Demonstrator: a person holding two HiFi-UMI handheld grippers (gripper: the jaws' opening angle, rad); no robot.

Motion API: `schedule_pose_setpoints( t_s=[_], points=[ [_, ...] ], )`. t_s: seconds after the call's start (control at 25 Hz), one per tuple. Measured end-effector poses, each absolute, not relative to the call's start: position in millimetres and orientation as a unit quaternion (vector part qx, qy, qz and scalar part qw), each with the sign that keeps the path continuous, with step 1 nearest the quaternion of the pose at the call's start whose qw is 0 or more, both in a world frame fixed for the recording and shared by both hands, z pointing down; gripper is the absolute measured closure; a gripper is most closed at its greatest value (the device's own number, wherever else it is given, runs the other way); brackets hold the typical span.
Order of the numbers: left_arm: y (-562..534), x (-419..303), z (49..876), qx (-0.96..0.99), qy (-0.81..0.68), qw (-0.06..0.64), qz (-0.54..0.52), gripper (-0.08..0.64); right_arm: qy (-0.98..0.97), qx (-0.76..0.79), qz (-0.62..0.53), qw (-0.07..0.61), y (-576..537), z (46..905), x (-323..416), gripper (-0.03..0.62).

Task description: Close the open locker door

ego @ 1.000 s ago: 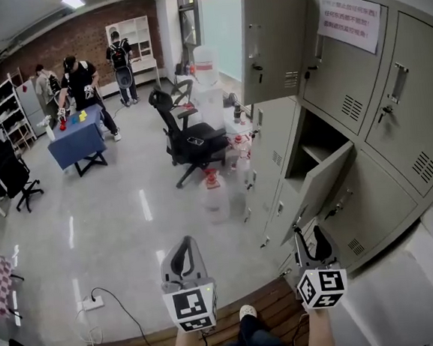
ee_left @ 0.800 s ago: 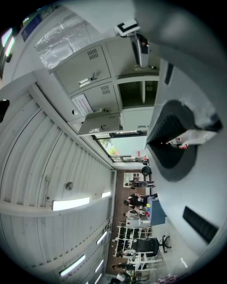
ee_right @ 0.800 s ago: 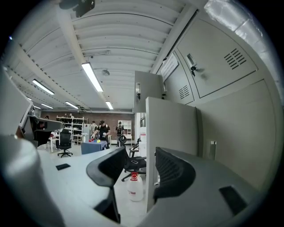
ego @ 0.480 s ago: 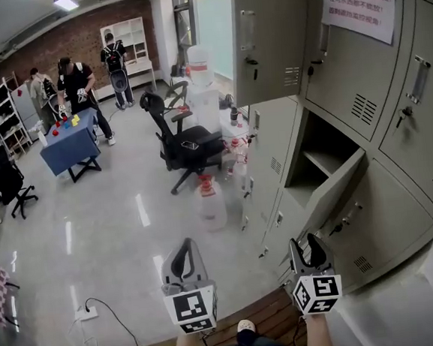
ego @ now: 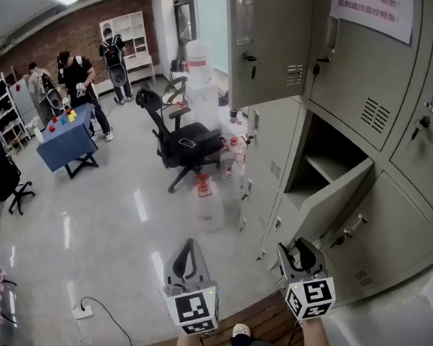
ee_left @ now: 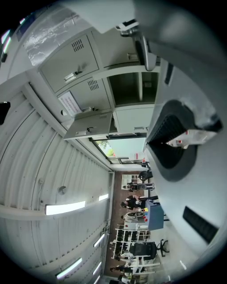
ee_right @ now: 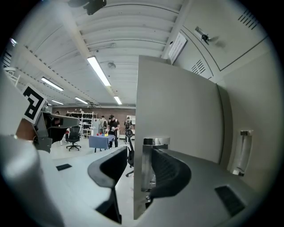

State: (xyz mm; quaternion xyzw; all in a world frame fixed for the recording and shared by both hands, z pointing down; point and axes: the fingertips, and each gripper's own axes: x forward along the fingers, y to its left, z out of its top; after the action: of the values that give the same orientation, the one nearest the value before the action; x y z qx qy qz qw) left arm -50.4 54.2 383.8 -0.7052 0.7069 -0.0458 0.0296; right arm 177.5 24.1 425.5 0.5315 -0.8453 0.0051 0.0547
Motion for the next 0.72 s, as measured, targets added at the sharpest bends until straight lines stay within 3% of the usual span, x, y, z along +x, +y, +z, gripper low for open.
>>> schedule_pose_setpoints(
  t_s=[0.24, 0.48, 0.72],
  points=[
    [35.7, -54.2, 388.5, -0.694, 0.718, 0.03, -0.048, 0.558, -0.871, 0.489, -0.005, 0.055, -3.9, 424.4, 159.8, 0.409],
    [13.7, -57.2, 391.9, -0.684, 0.728, 0.032, -0.046, 0.558, -0.883, 0.468, -0.012, 0.039, -34.5, 423.1, 155.4, 0.481],
    [-6.2, -50.0, 396.4, -0.688, 0.725, 0.024, -0.042, 0.558, -0.891, 0.451, -0.019, 0.043, -55.7, 423.2, 150.5, 0.492]
  ],
)
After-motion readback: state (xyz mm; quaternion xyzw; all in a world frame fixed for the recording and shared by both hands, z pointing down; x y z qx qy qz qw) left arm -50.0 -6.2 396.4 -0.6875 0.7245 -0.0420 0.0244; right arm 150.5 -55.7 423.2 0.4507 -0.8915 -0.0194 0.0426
